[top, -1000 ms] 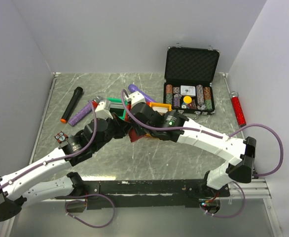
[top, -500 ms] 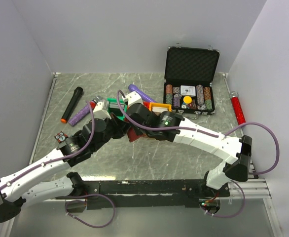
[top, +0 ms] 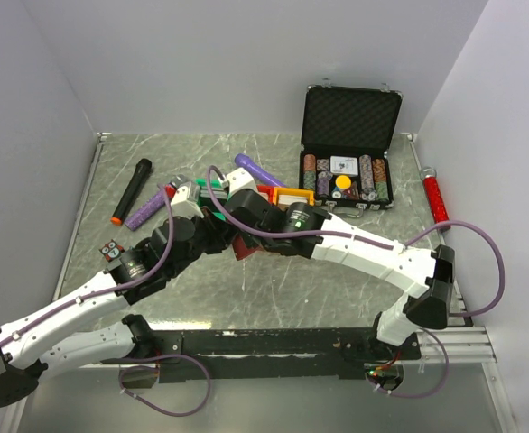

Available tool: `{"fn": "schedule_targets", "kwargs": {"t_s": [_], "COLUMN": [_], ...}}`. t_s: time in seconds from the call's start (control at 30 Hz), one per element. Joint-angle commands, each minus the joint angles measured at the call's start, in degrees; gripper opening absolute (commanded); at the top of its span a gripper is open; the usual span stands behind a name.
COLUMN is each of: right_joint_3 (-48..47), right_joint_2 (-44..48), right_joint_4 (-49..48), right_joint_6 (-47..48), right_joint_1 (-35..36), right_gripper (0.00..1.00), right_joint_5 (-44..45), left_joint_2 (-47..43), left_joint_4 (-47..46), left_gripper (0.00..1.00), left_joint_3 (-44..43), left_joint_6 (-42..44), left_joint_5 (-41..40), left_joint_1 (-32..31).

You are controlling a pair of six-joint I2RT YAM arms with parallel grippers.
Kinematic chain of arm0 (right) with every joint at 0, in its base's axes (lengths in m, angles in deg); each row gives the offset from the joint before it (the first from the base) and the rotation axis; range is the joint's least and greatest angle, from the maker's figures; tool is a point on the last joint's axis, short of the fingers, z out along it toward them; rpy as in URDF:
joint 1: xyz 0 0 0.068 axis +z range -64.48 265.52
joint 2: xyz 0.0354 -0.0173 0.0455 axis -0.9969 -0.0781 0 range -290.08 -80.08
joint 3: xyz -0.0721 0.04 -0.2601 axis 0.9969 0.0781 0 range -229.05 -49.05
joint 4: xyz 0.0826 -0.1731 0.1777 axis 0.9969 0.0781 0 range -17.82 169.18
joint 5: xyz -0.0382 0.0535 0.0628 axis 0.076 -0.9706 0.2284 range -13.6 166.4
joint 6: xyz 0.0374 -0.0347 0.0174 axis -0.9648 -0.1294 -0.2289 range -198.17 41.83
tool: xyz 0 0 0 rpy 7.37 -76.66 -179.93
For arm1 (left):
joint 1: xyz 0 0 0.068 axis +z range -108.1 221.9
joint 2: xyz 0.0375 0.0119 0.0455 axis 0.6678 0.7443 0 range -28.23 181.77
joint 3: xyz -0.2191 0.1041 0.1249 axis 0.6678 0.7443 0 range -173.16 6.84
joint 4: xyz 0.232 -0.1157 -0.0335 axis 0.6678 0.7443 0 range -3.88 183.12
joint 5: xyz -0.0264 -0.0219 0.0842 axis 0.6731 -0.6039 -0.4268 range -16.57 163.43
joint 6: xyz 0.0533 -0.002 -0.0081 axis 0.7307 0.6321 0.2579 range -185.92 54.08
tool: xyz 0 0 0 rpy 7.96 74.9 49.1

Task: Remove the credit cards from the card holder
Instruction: Open the card holder.

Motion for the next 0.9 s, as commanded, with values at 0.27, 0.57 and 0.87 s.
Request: {"fn": "schedule_targets", "kwargs": {"t_s": [0.27,0.57,0.87], "right_joint_3": [-1.05,2.73,6.07], "right_joint_2": [-2.82,2.01,5.62], "right_joint_4": [3.8,1.78,0.55], "right_joint_6": [1.43,1.52,0.81], "right_joint_1": [-1.11,-1.2,-1.55], "right_gripper": [0.0,0.0,0.0], "right_joint_5": [7.2,1.76,-0.18], "left_joint_2": [-3.59,-4.74,-6.14], "left_joint_4": [-7.52,-6.64,-4.8], "left_gripper": [0.01,0.01,0.01], "left_joint_3": [-3.31,-1.29,-0.06], "left_joint_6": [-2.13,-1.6,-1.51], "left_joint_5": [4.81,2.09,-0.9], "left_joint_1": [-1.02,-1.1,-1.02]}}
